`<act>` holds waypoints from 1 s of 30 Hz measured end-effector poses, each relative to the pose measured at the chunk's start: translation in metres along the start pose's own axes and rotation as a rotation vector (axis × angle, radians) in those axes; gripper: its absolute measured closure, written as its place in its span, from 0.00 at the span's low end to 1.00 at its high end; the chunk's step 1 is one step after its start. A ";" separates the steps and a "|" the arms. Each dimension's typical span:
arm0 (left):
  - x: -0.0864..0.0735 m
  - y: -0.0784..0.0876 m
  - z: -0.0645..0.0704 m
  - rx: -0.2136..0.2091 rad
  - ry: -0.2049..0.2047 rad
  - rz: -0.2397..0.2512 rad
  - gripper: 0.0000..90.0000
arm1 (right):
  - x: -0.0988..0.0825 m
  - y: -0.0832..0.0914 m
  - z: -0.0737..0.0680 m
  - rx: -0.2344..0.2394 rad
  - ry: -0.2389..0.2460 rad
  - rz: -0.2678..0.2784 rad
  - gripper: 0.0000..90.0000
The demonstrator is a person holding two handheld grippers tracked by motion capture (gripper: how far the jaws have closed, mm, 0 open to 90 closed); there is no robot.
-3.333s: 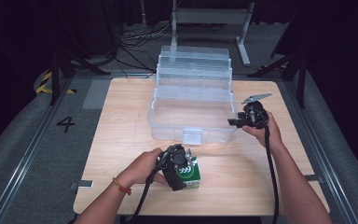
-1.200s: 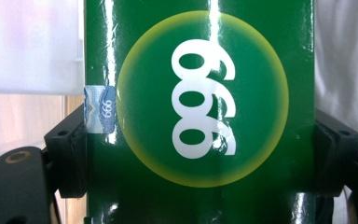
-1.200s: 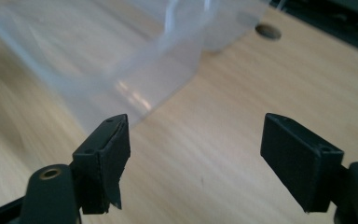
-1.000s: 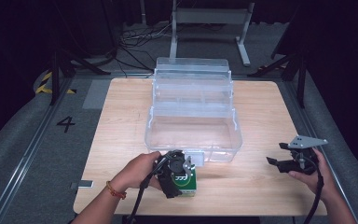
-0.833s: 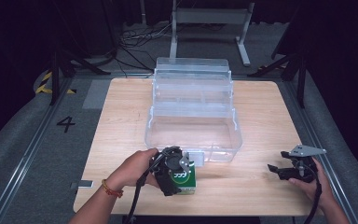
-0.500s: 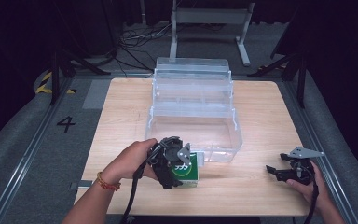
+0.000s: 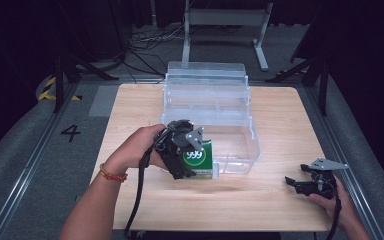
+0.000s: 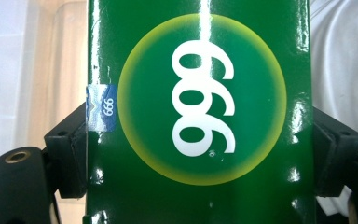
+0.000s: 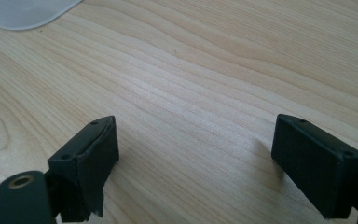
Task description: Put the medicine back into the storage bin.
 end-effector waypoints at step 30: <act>-0.034 -0.022 -0.082 0.003 0.017 -0.021 0.18 | 0.000 0.000 0.000 0.000 -0.001 0.001 0.17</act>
Point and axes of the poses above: each handheld gripper's, and its own axes: y roughly backward along the jaws, x roughly out of its top, z roughly to its right, the point moved 8 cm from there along -y, roughly forward along the jaws, and after that the axes turned 5 degrees about -x, right-handed, at the moved point
